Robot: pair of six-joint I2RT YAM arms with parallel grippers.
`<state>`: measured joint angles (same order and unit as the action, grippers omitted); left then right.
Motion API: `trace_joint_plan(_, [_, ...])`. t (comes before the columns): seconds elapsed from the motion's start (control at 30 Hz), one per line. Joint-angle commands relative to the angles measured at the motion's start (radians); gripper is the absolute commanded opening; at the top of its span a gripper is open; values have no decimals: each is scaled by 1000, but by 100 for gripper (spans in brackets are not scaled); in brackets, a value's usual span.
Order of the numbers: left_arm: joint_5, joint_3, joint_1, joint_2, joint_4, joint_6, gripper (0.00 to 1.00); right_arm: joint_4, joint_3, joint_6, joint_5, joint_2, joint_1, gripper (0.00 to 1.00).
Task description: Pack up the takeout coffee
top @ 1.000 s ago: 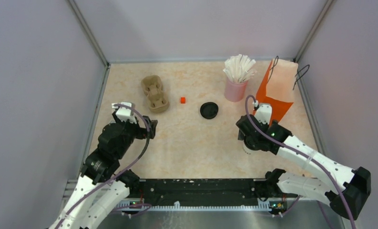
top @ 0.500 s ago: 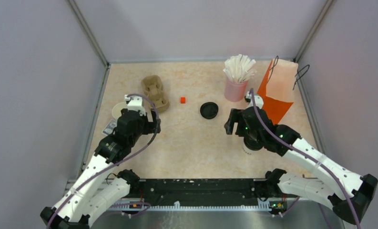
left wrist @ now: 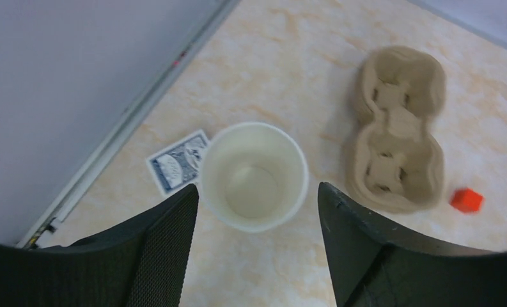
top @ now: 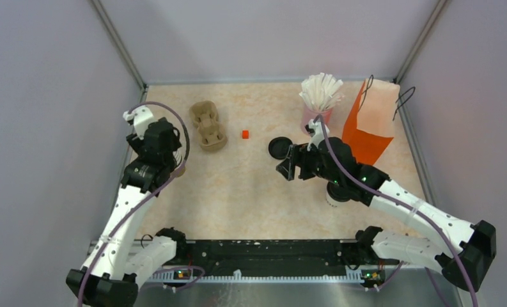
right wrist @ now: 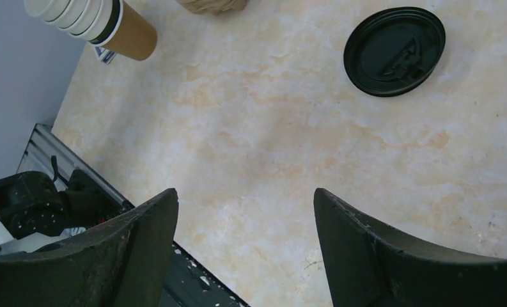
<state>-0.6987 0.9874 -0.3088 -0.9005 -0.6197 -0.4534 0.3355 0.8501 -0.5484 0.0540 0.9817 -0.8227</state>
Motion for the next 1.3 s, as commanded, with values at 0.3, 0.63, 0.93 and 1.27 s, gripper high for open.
trace_joint_plan(0.3, [231, 20, 448, -115, 56, -118, 61, -116, -58, 48, -103, -2, -9, 77])
trace_joint_plan(0.63, [285, -54, 457, -156, 60, -214, 58, -113, -63, 59, -87, -1, -9, 77])
trace_joint_plan(0.93, [289, -37, 457, -150, 68, -188, 40, -121, -63, 55, -90, 22, -9, 77])
trace_joint_plan(1.27, [347, 29, 457, -172, 43, -183, 0, -112, -66, 50, -83, 29, -9, 77])
